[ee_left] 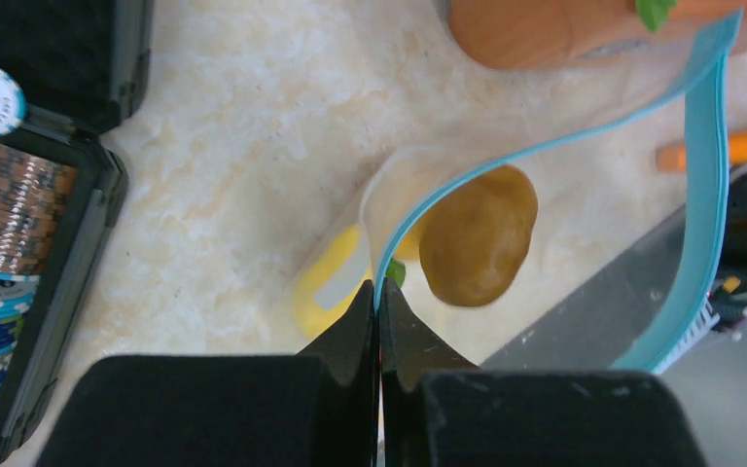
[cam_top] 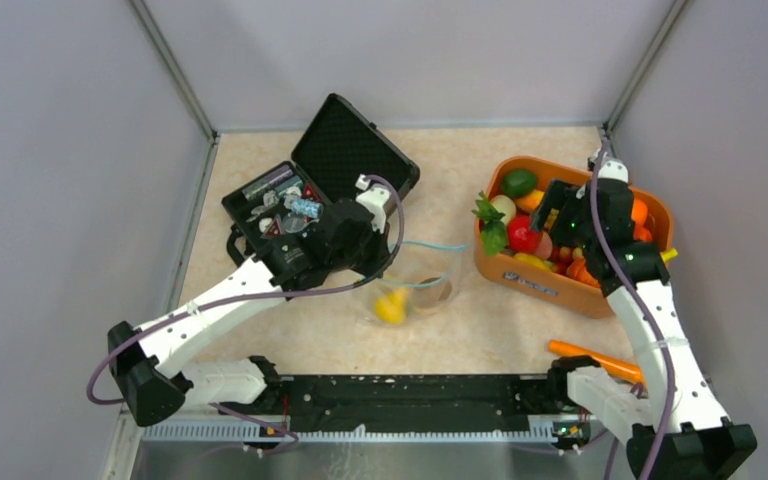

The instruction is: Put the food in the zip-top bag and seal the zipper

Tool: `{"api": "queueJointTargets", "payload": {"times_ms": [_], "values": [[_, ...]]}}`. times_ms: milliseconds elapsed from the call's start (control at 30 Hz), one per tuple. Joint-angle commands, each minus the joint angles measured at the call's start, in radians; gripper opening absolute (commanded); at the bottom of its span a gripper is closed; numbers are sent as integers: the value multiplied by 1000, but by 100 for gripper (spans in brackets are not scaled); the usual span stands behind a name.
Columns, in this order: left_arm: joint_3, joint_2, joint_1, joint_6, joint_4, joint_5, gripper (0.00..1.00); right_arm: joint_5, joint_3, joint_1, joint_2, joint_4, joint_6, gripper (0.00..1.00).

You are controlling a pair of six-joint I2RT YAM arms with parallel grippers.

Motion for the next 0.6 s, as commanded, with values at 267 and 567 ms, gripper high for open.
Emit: {"api": "queueJointTargets", "payload": {"times_ms": [267, 567], "values": [[18, 34, 17, -28, 98, 84, 0, -192, 110, -60, 259, 365, 173, 78], [-45, -74, 17, -14, 162, 38, 0, -59, 241, -63, 512, 257, 162, 79]]}}
